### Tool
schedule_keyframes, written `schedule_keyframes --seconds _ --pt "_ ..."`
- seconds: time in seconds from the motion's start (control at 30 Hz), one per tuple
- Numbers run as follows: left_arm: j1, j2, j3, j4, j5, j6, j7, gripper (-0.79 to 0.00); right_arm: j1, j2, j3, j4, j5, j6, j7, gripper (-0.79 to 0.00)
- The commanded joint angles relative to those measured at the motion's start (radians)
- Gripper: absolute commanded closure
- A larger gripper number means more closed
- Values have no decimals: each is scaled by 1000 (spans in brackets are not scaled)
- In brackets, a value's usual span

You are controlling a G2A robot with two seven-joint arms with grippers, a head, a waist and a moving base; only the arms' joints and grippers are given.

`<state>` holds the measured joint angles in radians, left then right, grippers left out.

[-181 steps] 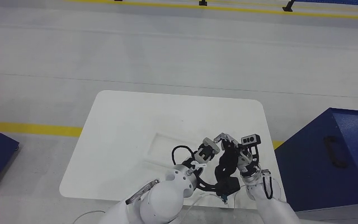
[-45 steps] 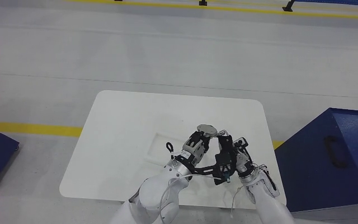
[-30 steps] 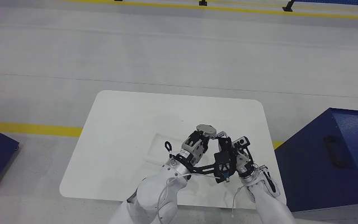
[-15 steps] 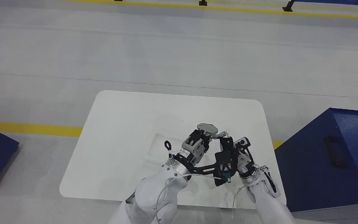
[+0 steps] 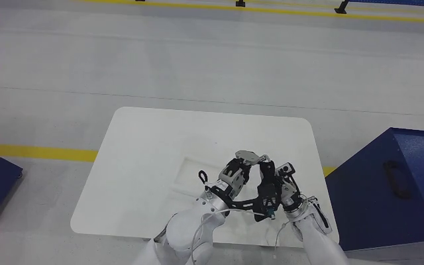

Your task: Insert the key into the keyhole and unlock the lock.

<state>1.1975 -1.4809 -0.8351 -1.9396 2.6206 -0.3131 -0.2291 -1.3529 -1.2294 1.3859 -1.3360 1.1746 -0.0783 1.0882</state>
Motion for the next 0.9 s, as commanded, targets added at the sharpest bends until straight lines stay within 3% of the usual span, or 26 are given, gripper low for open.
schedule_keyframes --seconds 0.0,0.4,0.43,0.47,0.67,0.7,0.73,0.77,0.87 --pt "-1 -1 -3 -1 -4 -5 0 0 0 0 1 2 -7 -5 5 0" --pt "18 5 -43 -31 -19 -23 34 0 11 -8 13 13 60 25 -44 0" --pt "20 6 -43 -25 -14 -33 49 -326 11 -8 13 13 63 34 -47 0" --pt "16 9 -40 -22 1 -46 75 -785 12 -8 13 14 66 41 -48 0" --pt "29 8 -57 -28 -45 -33 74 -785 11 -10 7 8 56 60 -42 0" --pt "34 7 -73 -36 -83 -20 66 -554 12 -10 7 7 55 61 -41 0" --pt "40 6 -86 -45 -122 -6 68 -209 12 -11 7 7 55 61 -40 0" --pt "44 5 -98 -46 -149 -1 69 0 12 -11 7 6 56 62 -40 0" --pt "45 5 -122 -52 -219 -9 89 0 13 -13 6 7 64 69 -37 0"
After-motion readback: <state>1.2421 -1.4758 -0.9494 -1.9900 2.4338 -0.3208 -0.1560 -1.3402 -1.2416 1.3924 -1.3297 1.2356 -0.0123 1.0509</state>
